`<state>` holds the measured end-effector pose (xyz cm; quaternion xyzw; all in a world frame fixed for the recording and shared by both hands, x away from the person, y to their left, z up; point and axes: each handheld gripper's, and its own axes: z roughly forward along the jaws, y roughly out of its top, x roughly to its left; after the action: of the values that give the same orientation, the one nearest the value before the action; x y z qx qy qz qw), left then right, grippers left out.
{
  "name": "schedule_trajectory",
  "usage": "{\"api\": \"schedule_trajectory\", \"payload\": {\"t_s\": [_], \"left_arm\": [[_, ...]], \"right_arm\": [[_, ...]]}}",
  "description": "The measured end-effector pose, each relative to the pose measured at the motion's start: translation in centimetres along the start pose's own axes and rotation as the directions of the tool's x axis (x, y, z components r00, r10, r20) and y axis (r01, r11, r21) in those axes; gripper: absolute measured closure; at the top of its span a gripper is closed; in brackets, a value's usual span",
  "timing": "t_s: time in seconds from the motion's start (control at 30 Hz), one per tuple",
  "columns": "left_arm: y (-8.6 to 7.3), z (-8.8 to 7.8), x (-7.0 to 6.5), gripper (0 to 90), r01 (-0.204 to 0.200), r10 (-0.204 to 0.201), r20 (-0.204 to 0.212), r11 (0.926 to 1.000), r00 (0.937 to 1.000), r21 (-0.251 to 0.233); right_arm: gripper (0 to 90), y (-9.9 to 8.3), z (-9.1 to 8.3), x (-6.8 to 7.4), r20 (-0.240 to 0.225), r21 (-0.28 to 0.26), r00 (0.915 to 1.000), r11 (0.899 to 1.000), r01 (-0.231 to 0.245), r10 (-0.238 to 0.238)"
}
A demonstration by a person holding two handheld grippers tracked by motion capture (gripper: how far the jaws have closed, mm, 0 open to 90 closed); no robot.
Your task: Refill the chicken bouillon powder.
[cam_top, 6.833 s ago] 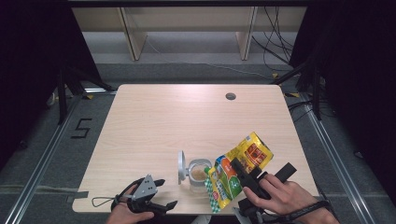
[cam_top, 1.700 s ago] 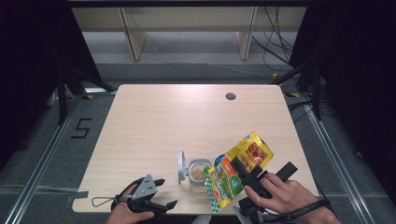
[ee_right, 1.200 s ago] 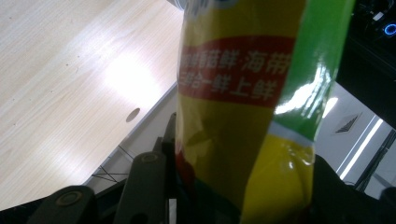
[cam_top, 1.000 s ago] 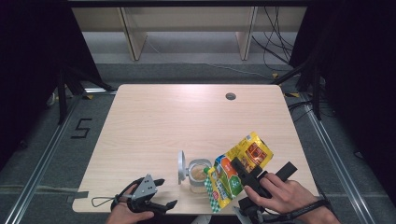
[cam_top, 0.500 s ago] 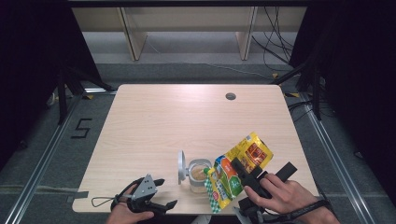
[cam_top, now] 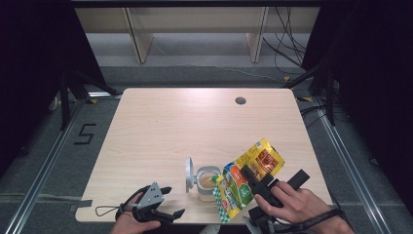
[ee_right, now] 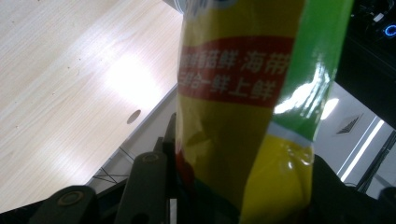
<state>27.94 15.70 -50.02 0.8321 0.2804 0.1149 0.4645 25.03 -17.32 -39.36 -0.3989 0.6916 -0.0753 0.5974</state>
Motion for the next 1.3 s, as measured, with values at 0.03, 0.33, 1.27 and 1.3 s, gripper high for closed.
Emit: {"api": "schedule_trajectory", "payload": {"t_s": [0.03,0.33,1.27,1.3], "left_arm": [[-0.04,0.02,-0.09,15.2,0.017,-0.017,-0.002,0.9998,0.9998,-0.002],[0.01,-0.05,-0.01,15.2,0.012,-0.012,0.01,0.9998,0.9999,0.018],[0.01,-0.04,0.0,15.2,0.011,-0.011,0.009,0.9998,0.9999,0.017],[0.02,-0.04,0.03,15.2,0.006,-0.006,0.008,0.9998,0.9999,0.017]], "right_arm": [[64.3,-0.02,-0.01,-0.01,-0.001,-0.001,1.0,1.0,0.006,-0.006],[64.8,-0.2,-0.17,-0.13,-0.011,0.014,0.9993,0.999,0.036,-0.036],[65.7,-0.22,-0.17,-0.05,-0.016,0.015,0.9994,0.999,0.031,-0.031],[65.7,-0.23,-0.16,-0.06,-0.016,0.012,0.9992,0.999,0.038,-0.038]]}}
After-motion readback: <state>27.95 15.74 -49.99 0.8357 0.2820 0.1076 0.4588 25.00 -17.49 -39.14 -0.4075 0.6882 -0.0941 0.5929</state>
